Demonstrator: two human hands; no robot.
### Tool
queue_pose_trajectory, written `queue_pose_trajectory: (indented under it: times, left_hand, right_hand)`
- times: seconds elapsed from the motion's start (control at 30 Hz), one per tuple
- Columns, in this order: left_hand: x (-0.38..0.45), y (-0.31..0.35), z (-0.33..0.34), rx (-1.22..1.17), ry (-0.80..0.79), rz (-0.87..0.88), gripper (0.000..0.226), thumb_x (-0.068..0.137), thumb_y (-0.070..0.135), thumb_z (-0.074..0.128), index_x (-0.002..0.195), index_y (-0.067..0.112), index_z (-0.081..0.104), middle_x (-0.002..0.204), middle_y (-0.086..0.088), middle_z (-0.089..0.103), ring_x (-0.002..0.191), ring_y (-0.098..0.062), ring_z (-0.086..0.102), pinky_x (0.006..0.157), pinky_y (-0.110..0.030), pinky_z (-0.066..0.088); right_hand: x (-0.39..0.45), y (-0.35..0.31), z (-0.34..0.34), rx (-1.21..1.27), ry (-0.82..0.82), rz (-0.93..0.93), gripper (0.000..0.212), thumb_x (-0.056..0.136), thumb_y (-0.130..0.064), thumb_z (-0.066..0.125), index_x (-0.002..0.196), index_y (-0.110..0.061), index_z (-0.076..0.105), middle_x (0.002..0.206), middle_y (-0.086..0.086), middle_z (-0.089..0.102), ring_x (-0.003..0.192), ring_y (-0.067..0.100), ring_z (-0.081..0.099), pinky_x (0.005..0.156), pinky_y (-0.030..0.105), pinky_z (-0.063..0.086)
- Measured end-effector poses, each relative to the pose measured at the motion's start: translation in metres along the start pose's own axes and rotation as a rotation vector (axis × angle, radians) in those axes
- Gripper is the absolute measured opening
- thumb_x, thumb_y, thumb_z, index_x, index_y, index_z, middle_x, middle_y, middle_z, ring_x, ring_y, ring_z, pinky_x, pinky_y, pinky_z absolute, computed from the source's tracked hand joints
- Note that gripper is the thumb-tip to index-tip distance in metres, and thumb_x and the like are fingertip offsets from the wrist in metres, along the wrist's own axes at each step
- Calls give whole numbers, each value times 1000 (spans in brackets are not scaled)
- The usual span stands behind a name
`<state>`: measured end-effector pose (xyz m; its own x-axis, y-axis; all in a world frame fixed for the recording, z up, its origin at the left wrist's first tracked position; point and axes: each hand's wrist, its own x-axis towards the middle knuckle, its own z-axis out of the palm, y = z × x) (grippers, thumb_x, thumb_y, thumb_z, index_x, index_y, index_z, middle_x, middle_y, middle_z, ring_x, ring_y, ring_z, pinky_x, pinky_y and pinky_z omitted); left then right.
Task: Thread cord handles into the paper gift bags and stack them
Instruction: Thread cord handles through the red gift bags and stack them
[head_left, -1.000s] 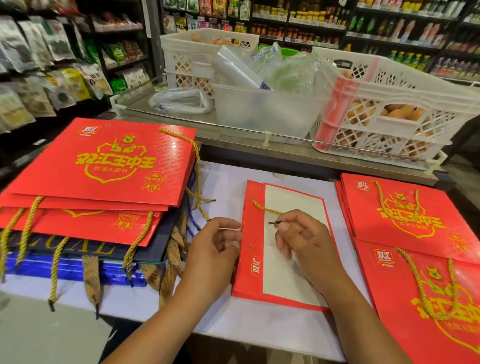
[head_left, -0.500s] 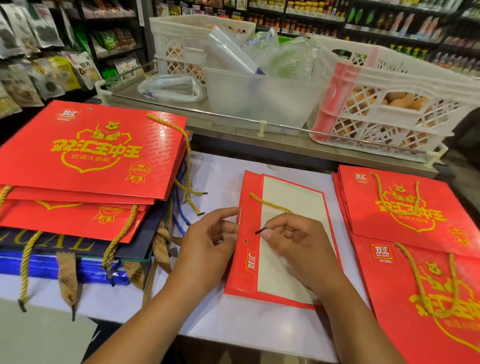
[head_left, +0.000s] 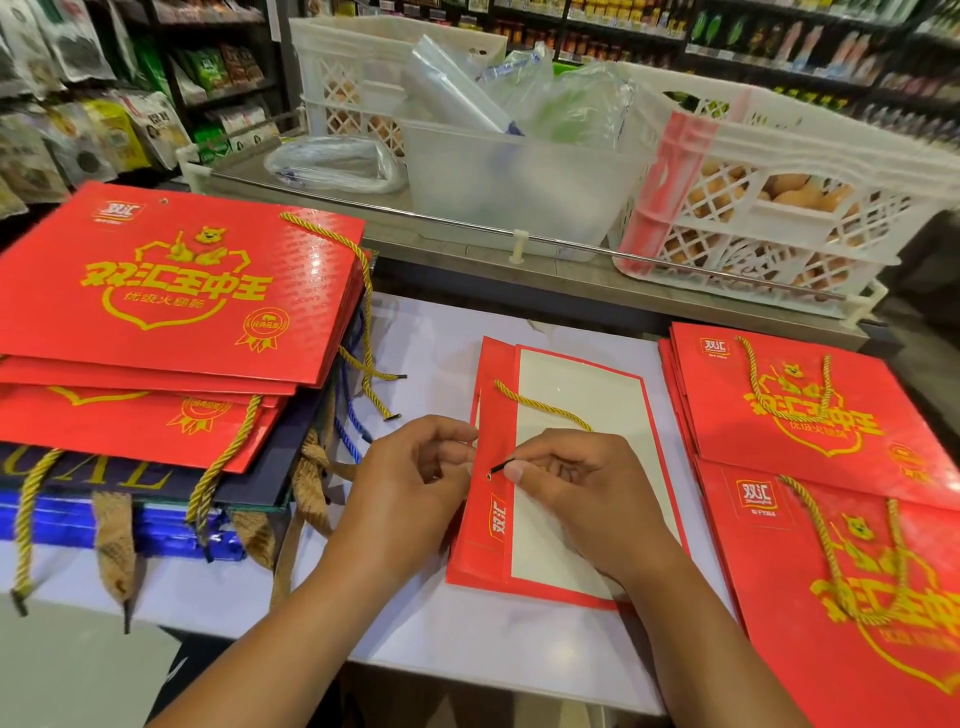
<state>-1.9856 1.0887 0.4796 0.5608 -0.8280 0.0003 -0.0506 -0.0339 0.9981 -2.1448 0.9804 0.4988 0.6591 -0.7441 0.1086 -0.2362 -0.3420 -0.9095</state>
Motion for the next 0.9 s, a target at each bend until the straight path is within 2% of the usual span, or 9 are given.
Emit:
queue_pose_trajectory:
  times: [0.13, 0.33, 0.4, 0.53, 0.63, 0.77, 0.9]
  left_hand:
    - [-1, 0, -1, 4, -14, 12, 27, 95, -4, 67, 111, 17, 73, 92, -3, 80, 88, -19, 77, 78, -38, 65]
    - [-1, -1, 0, -19, -9, 13, 27, 94, -1, 70, 112, 19, 74, 92, -4, 79, 90, -21, 77, 81, -43, 64]
    - [-1, -2, 0, -28, -19, 13, 30, 94, -3, 69, 114, 19, 73, 92, -5, 79, 89, -22, 77, 79, -42, 64]
    - [-2, 0, 0, -76, -58, 16, 35, 96, -6, 65, 117, 21, 72, 93, -8, 78, 86, -25, 77, 67, -30, 61]
    - [-2, 2, -1, -100, -83, 38, 36, 96, -6, 65, 118, 22, 70, 93, -9, 78, 83, -26, 76, 67, -32, 61]
    - [-4, 2, -1, -53, -127, 95, 43, 92, -9, 69, 118, 24, 71, 97, -7, 75, 90, -27, 73, 77, -40, 64]
    - [-4, 1, -1, -28, -145, 113, 43, 89, -6, 74, 116, 27, 72, 99, -5, 74, 93, -28, 71, 75, -30, 61]
  right_hand:
    - [0, 0, 1, -44, -1, -16, 8, 92, -21, 77, 91, -26, 82, 90, -14, 78, 90, 8, 73, 80, 24, 57]
    - [0, 2, 1, -80, -4, -39, 8, 92, -20, 77, 89, -26, 82, 87, -17, 76, 87, 6, 72, 74, 15, 54]
    - [0, 3, 1, -100, -10, -44, 8, 93, -21, 77, 89, -26, 82, 86, -17, 76, 86, 6, 72, 73, 15, 54]
    - [2, 5, 3, -160, -20, -98, 6, 92, -22, 78, 88, -26, 81, 82, -17, 74, 80, 8, 69, 69, 17, 52]
    - [2, 7, 4, -128, -2, -92, 7, 89, -23, 81, 84, -28, 80, 80, -11, 74, 75, 14, 65, 68, 30, 56]
    - [2, 6, 3, -54, 46, -87, 13, 86, -17, 84, 86, -29, 78, 79, -4, 69, 67, 7, 56, 62, 21, 51]
    - [1, 5, 2, -76, 27, -90, 12, 88, -18, 82, 86, -29, 79, 81, -8, 72, 73, 11, 63, 65, 21, 53]
